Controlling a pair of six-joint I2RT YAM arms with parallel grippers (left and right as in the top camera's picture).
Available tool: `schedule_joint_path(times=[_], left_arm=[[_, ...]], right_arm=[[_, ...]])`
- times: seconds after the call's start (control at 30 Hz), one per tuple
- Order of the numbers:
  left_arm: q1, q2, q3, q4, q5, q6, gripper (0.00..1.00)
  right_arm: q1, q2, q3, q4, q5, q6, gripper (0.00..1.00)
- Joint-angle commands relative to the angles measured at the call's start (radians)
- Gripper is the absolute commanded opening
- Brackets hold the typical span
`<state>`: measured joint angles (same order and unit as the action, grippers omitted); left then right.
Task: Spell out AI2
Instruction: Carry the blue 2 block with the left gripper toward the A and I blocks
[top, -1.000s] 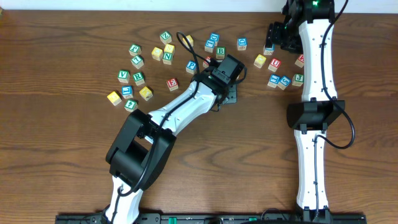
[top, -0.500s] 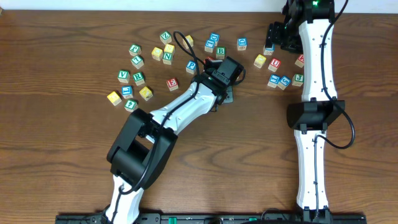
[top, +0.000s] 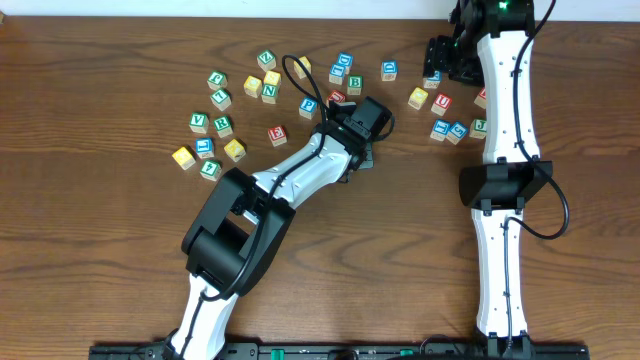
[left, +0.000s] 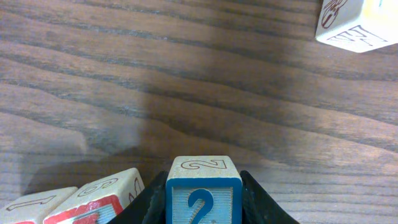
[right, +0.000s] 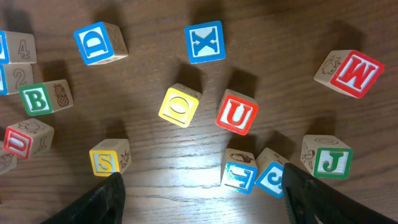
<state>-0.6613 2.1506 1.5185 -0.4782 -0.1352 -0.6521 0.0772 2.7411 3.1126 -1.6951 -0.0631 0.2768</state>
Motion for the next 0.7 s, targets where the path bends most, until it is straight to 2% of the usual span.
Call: schedule_joint_path(times=[0.0,0.07,0.13,0.3,0.43,0.67], left_arm=[[0.005,0.006,-0.007,-0.035,0.043,-0.008,0.31],[0.005,-0.004,-0.006,-0.037,0.057,-0.008,0.31],[0.005,-0.016,-0.005,-0.037,0.069,-0.008,0.39],[0.005,-0.042,-0.003,-0.060,0.076,-0.008,0.47],[0.005,-0.045,-0.001,-0.059,0.080,-0.008,0.59],[0.005,-0.108,0.026,-0.050,0.095,0.015,0.60]], right_arm=[[0.005,-0.041,0.015,-0.003,0.005,-0.013,0.75],[0.005,-0.041,0.015,-0.003,0.005,-0.013,0.75],[0.005,-0.041,0.015,-0.003,0.005,-0.013,0.75],[0.005,-0.041,0.015,-0.003,0.005,-0.013,0.75],[0.005,-0.041,0.015,-0.003,0.005,-0.013,0.76],[0.005,-0.041,0.015,-0.003,0.005,-0.013,0.76]])
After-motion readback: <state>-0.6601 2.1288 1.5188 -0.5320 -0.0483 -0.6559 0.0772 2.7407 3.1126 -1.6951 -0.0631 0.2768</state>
